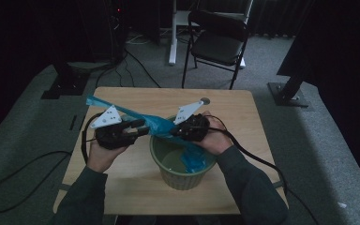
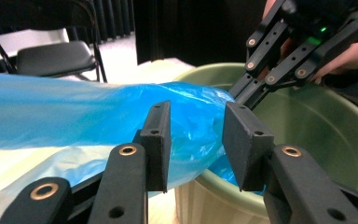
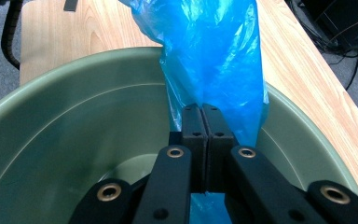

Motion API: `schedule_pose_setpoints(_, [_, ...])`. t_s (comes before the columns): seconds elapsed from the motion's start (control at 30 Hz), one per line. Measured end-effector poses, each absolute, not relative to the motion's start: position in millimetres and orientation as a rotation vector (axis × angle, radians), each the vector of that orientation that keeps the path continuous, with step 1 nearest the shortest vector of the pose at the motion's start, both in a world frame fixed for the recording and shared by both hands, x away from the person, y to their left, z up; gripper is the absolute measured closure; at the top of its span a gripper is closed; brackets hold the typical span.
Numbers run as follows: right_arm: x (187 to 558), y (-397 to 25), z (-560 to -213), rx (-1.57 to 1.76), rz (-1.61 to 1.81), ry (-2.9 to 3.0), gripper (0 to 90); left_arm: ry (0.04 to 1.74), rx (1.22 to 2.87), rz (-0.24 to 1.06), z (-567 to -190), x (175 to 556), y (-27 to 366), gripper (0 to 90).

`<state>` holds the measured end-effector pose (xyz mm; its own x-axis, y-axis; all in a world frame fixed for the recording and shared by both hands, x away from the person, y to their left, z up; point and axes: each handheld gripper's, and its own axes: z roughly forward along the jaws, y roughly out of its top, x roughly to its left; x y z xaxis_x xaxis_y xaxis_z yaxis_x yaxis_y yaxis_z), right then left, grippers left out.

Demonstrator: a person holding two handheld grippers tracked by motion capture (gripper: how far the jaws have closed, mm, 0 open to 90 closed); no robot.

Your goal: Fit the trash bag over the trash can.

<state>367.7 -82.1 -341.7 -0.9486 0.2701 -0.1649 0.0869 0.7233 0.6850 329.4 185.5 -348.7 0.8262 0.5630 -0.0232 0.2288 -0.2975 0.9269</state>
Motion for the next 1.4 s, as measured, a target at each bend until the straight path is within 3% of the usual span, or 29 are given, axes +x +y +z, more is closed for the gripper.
schedule_pose_setpoints(0.1, [366, -82, -342, 0.273, 1.043, 2.678, 89.7, 0.597, 1.91, 0.364, -352, 333, 178, 65.6])
schedule_pose_setpoints(0.13, [366, -82, -341, 0.268, 1.045, 2.678, 89.7, 0.598, 1.916, 0.369, -353, 334, 177, 73.6])
schedule_pose_setpoints(0.17, [366, -82, -341, 0.268, 1.045, 2.678, 89.7, 0.598, 1.923, 0.38, -353, 334, 175, 73.6])
schedule_pose_setpoints(0.3, [364, -84, -342, 0.265, 1.039, 2.68, 89.7, 0.611, 1.927, 0.416, -353, 334, 174, 89.8])
schedule_pose_setpoints(0.63, [362, -95, -345, 0.287, 1.022, 2.674, 90.0, 0.667, 1.923, 0.444, -353, 336, 181, 90.0])
schedule_pose_setpoints(1.4, [368, -177, -352, 0.558, 1.023, 2.609, 89.4, 0.867, 1.881, 0.396, -365, 360, 204, 90.0])
